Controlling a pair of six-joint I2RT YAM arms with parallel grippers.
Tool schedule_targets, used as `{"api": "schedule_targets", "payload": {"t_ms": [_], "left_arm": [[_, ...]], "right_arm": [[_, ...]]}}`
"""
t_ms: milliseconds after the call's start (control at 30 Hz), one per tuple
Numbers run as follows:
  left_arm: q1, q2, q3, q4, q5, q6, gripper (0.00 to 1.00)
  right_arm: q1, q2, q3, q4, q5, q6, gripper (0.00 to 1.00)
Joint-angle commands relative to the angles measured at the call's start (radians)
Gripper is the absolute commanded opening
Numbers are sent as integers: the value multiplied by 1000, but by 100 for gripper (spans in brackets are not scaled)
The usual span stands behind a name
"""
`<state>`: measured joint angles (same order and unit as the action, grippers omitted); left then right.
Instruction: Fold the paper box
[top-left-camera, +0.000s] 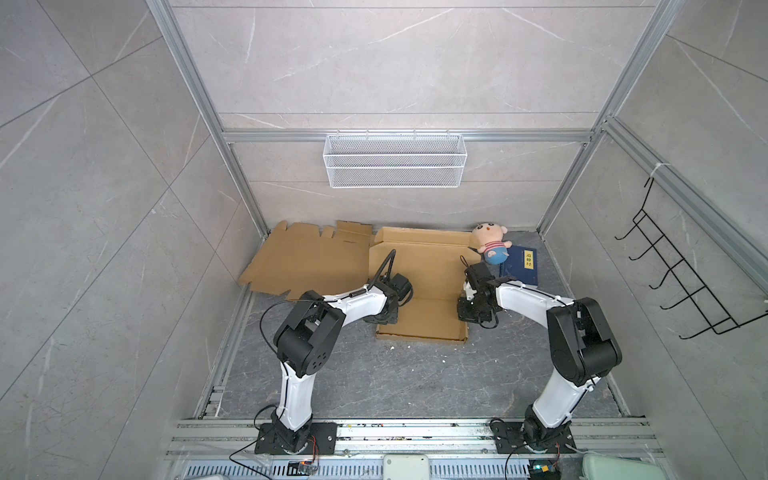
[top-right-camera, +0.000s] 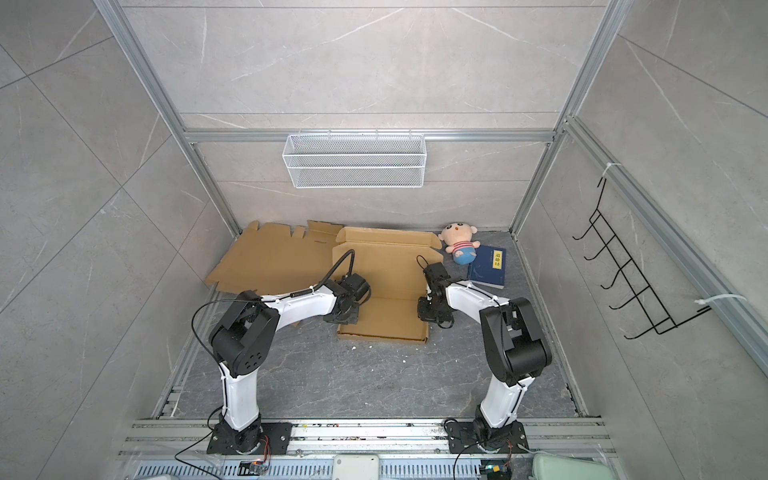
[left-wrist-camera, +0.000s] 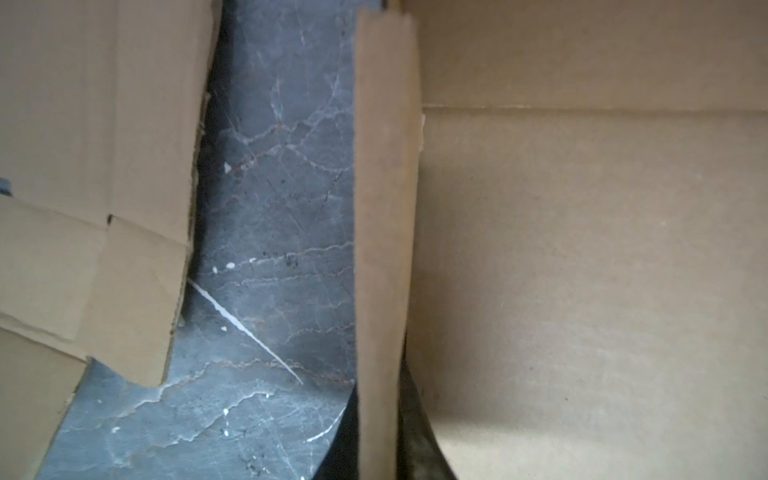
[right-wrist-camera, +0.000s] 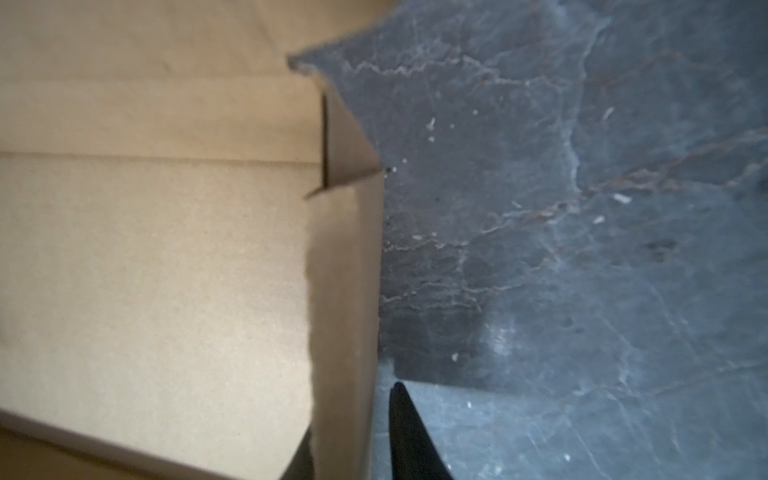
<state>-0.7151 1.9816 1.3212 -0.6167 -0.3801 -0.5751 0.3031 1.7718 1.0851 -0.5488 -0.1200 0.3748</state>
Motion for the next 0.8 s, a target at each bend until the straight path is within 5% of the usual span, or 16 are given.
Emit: {"api": "schedule_targets", "payload": {"t_ms": [0, 500, 767], "left_arm": [[-10, 45, 17, -71, -65, -11, 4], [-14, 65, 35, -87, -53, -32, 0], [2, 18, 81, -115, -17, -19, 19]], "right_arm": [[5, -39, -15, -1, 0, 24, 23], [6, -35, -20, 15, -13, 41, 24], [6, -28, -21, 11, -7, 36, 23]]}}
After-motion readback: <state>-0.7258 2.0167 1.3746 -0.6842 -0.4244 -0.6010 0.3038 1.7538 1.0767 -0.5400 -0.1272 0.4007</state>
